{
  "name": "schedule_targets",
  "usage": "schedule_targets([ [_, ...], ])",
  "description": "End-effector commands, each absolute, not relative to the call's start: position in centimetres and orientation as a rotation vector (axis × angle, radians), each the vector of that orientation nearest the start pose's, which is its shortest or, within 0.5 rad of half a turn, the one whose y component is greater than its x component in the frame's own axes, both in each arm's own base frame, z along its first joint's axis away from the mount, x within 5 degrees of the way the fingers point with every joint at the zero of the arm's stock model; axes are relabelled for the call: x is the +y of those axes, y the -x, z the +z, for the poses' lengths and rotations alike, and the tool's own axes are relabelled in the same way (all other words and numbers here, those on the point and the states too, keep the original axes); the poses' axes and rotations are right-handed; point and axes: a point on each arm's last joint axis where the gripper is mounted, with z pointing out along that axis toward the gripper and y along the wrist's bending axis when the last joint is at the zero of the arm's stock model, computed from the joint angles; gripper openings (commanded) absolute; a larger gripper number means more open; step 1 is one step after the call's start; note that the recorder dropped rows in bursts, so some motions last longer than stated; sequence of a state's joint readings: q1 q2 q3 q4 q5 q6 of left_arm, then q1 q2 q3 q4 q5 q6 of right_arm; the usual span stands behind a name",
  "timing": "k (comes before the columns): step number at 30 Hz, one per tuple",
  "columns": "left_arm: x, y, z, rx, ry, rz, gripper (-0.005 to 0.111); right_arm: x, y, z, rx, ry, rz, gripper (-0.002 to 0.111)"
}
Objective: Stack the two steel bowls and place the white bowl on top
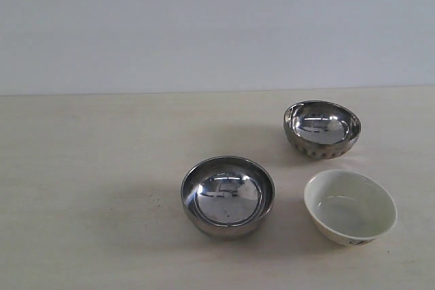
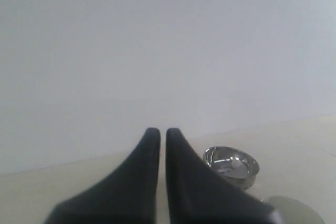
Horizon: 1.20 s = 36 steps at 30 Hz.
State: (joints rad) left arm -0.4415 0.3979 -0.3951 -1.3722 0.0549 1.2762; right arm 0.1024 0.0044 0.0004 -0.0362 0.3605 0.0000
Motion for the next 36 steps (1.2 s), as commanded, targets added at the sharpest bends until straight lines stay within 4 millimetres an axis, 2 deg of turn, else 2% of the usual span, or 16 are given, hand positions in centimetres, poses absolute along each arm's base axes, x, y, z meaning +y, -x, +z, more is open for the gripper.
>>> schedule_targets([
  [1,-3.9,-8.2,31.9,1.466,-0.282,-0.416,0.004,0.4,-5.3,18.1,1.837,0.120,0.029,0.000],
  [5,-3.7,-8.0,31.0,1.456,-0.327,-0.338,0.004,0.4,-5.3,18.1,1.837,0.120,0.029,0.000],
  [11,-2.3,-8.7,28.9,1.411,-0.082,-0.339,0.004,0.4,-5.3,18.1,1.837,0.120,0.029,0.000],
  [16,-1.7,-8.9,27.1,1.484,-0.042,-0.265,0.004,0.4,-5.3,18.1,1.837,0.120,0.029,0.000],
  [20,-1.1,-8.1,26.0,1.539,-0.008,-0.211,0.004,0.4,-5.3,18.1,1.837,0.120,0.029,0.000],
  [30,0.1,-5.4,23.5,1.433,0.128,-0.103,0.004,0.4,-5.3,18.1,1.837,0.120,0.029,0.000],
  [36,0.2,-5.5,22.3,1.450,0.133,-0.088,0.004,0.4,-5.3,18.1,1.837,0.120,0.029,0.000],
])
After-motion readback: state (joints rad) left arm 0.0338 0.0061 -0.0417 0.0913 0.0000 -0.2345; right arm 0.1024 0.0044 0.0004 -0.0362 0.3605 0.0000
